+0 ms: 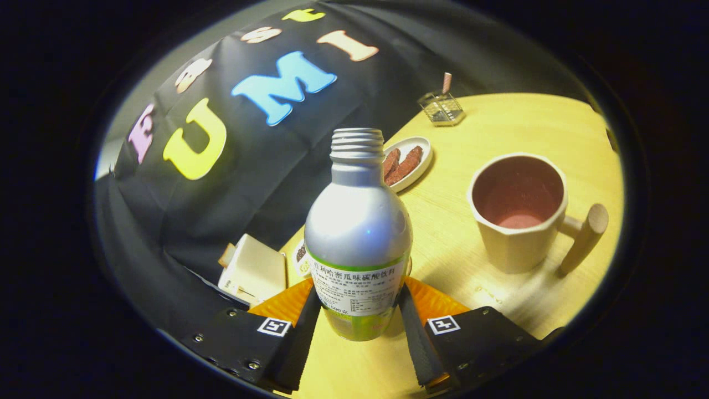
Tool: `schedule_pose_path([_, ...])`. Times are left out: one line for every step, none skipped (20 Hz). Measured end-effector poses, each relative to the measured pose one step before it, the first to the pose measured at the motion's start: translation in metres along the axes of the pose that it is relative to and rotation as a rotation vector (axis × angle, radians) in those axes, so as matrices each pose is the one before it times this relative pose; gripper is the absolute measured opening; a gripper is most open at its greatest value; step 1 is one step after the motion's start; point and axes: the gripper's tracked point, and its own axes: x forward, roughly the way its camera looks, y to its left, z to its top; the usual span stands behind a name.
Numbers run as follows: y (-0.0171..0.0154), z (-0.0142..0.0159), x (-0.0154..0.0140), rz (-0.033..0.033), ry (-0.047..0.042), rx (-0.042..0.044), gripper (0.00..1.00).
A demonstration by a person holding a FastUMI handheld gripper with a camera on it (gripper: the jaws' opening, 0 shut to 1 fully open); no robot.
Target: Take the bottle from table, then pour the juice into the cup, finally place the bottle on the coaster
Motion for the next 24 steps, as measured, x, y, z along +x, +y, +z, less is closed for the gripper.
schedule_pose_path([0.00213,0.00048,0.00256,-0.00508,-0.00657,-0.0341,0.75])
schedule_pose_path([0.00053,-0.00164,0.00269,-0.00809,-0.00251,-0.0282,0.75])
schedule_pose_path([0.00244,0.00087,0.00282,-0.00169,-0.00965,-0.03083,0.75])
schedule_pose_path([-0.00038,-0.00049,0.00282,-0.0138,-0.0056,-0.03047,0.75])
schedule_pose_path([-0.0001,0.00135,0.00227,-0.00822,-0.00702,-0.0308,0.75])
schedule_pose_path([0.0007,0.00073,0.00074,-0.00719,-0.01046,-0.02873,0.75])
schedule_pose_path([0.00053,0.00264,0.00258,-0.00723,-0.01112,-0.02659,0.75])
schedule_pose_path([-0.00048,0.00099,0.00252,-0.00328,-0.00605,-0.02386,0.75])
schedule_pose_path([0.00087,0.00043,0.00346,0.00019,0.00027,-0.01714,0.75])
schedule_pose_path([0.00094,-0.00077,0.00189,-0.00091,-0.00408,-0.0159,0.75])
schedule_pose_path([0.00068,0.00216,0.0034,-0.00333,-0.00579,-0.0172,0.75])
schedule_pose_path([-0.00105,0.00201,0.00301,-0.00589,-0.00482,-0.01769,0.75])
schedule_pose_path([0.00032,0.00177,0.00427,-0.00459,-0.00553,-0.01589,0.75])
schedule_pose_path([-0.00109,-0.00075,0.00352,-0.00477,-0.00548,-0.01365,0.75])
schedule_pose_path([-0.00096,0.00118,0.00364,-0.00456,-0.00495,-0.01309,0.75])
schedule_pose_path([-0.00128,0.00174,0.00277,-0.00365,-0.00829,-0.01437,0.75])
schedule_pose_path([-0.00115,0.00218,0.00306,-0.00623,-0.00731,-0.01795,0.75])
schedule_pose_path([-0.00176,0.00239,0.00344,-0.00697,-0.00693,-0.02053,0.75])
schedule_pose_path([0.00104,0.00376,0.00397,0.00194,-0.01171,-0.02162,0.77])
schedule_pose_path([-0.00148,0.00193,0.00302,-0.00444,-0.00882,-0.02256,0.77])
schedule_pose_path([-0.00168,0.00185,0.00494,-0.00702,-0.00354,-0.02534,0.77])
schedule_pose_path([-0.00057,0.00003,0.00499,-0.00452,0.0011,-0.02657,0.77])
schedule_pose_path([0.00049,0.00185,0.00479,-0.00089,0.00086,-0.02595,0.77])
schedule_pose_path([-0.00023,0.00046,0.00332,-0.00379,-0.00219,-0.01859,0.77])
